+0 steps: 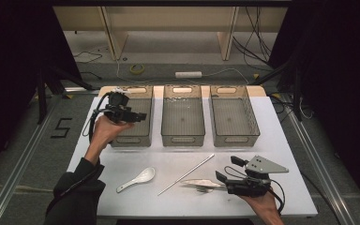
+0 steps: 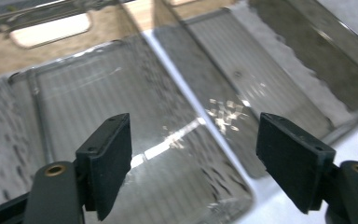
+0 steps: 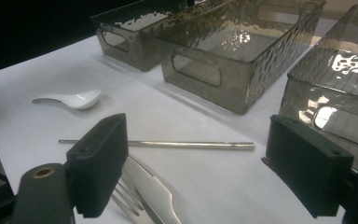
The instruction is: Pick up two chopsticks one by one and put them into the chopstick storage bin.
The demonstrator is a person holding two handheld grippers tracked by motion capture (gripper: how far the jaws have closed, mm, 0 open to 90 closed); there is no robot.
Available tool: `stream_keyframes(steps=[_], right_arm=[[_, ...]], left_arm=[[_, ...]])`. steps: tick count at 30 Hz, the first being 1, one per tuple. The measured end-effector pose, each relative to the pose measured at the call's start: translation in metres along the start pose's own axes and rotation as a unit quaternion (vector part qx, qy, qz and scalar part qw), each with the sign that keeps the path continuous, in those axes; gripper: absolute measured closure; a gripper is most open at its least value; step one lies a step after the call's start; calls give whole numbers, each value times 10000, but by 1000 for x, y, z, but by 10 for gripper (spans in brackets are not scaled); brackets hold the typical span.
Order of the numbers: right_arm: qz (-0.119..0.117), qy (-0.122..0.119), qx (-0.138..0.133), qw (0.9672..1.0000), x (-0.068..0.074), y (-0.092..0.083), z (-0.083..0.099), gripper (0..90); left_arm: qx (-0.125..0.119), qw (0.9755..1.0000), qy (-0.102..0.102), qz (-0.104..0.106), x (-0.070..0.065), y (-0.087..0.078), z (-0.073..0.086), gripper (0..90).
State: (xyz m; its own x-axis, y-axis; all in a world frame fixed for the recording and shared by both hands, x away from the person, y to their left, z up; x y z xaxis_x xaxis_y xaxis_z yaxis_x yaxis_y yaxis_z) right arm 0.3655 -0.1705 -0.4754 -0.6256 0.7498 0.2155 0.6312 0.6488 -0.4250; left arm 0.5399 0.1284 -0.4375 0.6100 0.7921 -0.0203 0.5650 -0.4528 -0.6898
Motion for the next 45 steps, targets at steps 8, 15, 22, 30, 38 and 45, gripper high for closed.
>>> stream_keyframes(steps=[8,15,22,30,38,45], right_arm=[[13,21,-3,10000,-1,0,0,218],[4,30,-30,10000,-1,0,-1,218],[-1,42,-28,10000,-1,0,-1,218],[-1,56,-21,10000,-1,-1,-1,218],[-2,47,7,10000,-1,0,0,218],[-3,39,-18,10000,-1,0,0,218]], left_arm=[[146,9988,382,279,-38,-6,2,223],[475,9947,754,519,-79,1,15,205],[679,9903,963,732,-114,11,28,196],[988,9843,1178,870,-136,22,45,196],[1199,9793,1292,991,-153,33,58,202],[1567,9717,1413,1062,-163,44,72,207]])
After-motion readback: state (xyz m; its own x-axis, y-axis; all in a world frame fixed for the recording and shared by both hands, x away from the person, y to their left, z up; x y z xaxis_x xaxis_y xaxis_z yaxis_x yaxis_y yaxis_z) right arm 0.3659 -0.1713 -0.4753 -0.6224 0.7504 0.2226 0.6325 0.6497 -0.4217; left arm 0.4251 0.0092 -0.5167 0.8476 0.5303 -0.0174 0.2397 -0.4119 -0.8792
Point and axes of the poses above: each handheld gripper's, and its own axes: y roughly forward along the jaws, z roughly out of its underside, x roughly to its left, the point moved 10 cm from there along y, roughly forward along the jaws, and after that the axes turned 8 degrees about y, right-handed, at the moved point
